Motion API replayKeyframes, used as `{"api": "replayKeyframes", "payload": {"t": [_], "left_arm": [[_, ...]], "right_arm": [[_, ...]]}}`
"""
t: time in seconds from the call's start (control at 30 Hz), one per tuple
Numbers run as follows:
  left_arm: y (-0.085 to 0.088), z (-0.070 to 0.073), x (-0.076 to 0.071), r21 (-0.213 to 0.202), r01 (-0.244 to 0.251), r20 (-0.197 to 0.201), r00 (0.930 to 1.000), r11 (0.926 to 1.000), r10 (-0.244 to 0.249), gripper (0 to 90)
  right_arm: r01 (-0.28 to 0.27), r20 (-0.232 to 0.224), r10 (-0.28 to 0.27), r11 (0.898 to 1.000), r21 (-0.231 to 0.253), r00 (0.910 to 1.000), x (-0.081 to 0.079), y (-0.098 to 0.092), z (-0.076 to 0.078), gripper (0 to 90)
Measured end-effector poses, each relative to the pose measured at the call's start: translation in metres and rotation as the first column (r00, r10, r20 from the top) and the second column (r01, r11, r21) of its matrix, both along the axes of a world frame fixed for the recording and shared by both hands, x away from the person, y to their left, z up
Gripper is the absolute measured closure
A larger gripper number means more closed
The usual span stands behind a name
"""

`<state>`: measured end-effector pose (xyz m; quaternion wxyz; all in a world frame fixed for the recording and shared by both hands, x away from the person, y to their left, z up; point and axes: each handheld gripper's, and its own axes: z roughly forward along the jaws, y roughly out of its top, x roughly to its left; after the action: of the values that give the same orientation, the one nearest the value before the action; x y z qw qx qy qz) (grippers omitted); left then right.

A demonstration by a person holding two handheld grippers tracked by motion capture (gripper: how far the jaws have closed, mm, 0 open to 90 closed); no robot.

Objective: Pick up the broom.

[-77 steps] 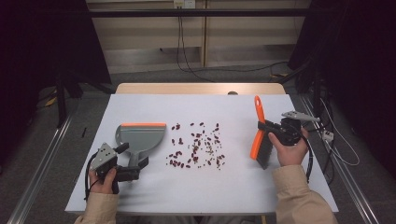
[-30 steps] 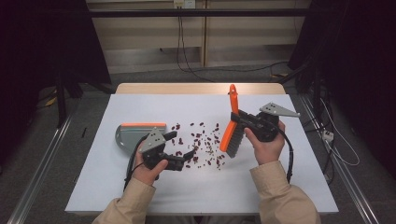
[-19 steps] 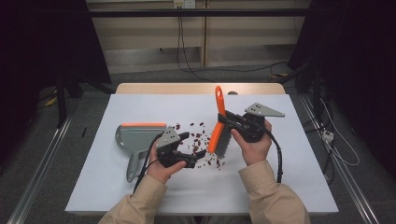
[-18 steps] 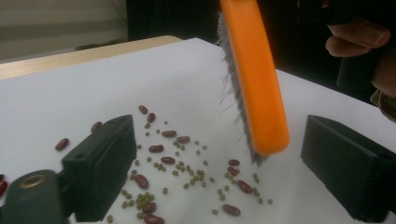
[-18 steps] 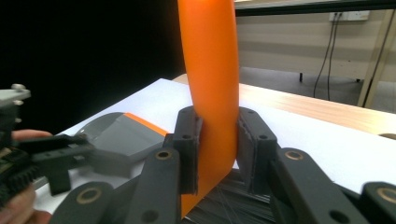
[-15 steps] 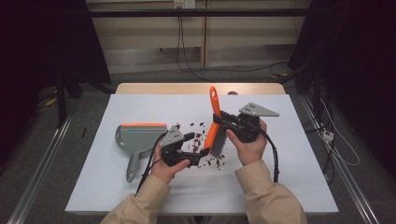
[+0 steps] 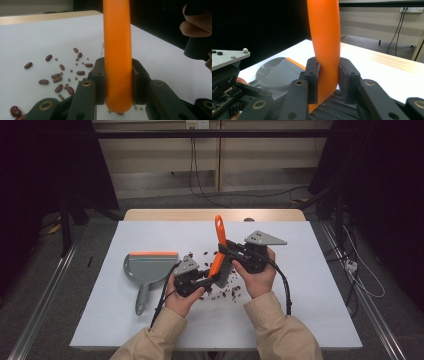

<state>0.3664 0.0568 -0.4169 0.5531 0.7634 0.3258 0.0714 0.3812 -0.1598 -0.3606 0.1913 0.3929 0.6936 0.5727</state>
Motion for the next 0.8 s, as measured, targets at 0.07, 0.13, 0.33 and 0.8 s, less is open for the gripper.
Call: {"api": "replayKeyframes", "payload": {"t": [0.07,0.13,0.33,0.8], "left_arm": [[0.002,0.001,0.000,0.002,-0.017,0.005,0.9998,0.9999,0.017,70.6],[0.004,0.001,0.000,0.003,-0.030,0.011,0.9995,0.9995,0.030,70.8],[0.010,0.001,0.003,0.012,-0.086,0.031,0.9958,0.9962,0.086,70.8],[0.013,-0.002,0.004,0.028,-0.127,0.039,0.9913,0.9915,0.126,70.7]], "right_arm": [[0.003,0.003,-0.003,1.000,-0.002,1.0000,0.000,0.000,0.000,70.1],[0.025,0.000,-0.025,1.000,-0.005,0.9997,0.001,0.002,-0.001,53.7],[0.043,-0.045,-0.043,0.999,0.011,0.9981,0.001,0.007,-0.005,30.3],[0.095,-0.108,-0.099,0.995,-0.036,0.9893,0.001,0.022,-0.013,15.0]]}}
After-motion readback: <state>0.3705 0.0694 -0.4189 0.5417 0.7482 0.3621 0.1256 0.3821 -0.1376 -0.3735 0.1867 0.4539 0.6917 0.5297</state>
